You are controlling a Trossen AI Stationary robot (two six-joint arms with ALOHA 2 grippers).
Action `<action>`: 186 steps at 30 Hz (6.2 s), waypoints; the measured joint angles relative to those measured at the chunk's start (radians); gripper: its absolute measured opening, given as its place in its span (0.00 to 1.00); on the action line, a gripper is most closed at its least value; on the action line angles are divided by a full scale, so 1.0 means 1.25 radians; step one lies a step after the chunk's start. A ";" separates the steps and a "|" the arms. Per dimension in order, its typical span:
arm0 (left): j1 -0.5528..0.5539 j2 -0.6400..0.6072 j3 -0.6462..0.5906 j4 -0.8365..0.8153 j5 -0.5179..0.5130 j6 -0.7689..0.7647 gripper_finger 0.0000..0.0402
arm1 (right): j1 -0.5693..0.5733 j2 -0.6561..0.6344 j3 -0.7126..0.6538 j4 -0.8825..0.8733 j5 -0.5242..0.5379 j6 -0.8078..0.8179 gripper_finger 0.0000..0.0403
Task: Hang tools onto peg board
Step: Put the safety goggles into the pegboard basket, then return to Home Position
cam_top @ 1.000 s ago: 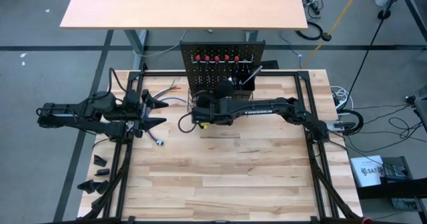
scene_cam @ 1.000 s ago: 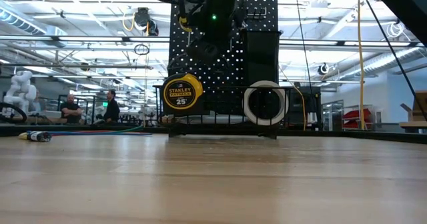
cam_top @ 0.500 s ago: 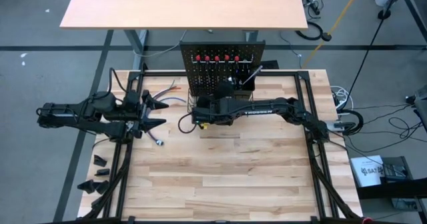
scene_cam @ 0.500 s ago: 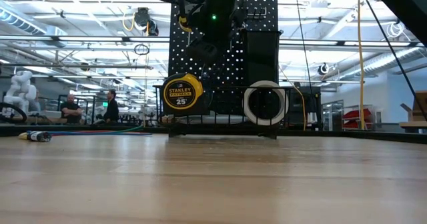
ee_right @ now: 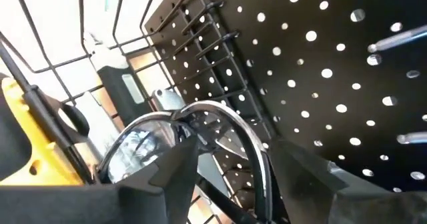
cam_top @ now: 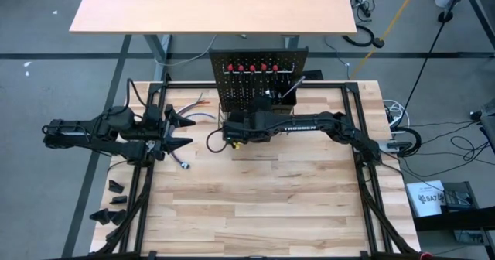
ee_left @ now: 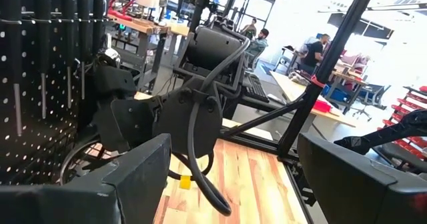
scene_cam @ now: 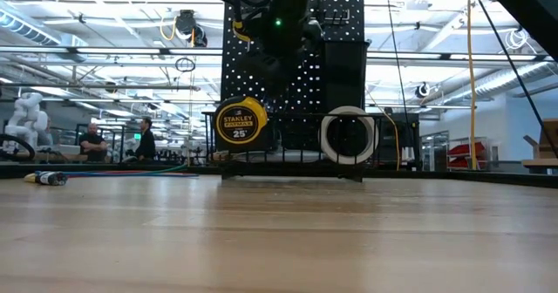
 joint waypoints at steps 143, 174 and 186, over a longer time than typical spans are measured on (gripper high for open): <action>0.001 -0.194 -0.480 0.300 -0.274 -0.101 0.81 | 0.097 -1.549 -1.651 1.166 -0.555 0.131 0.46; 0.003 -0.341 -0.483 0.034 -0.343 -0.098 0.81 | 0.069 -1.786 -1.682 0.951 -0.534 0.029 0.46; 0.016 -0.341 -0.499 0.029 -0.243 -0.059 0.80 | 0.069 -1.770 -1.682 0.951 -0.532 0.006 0.46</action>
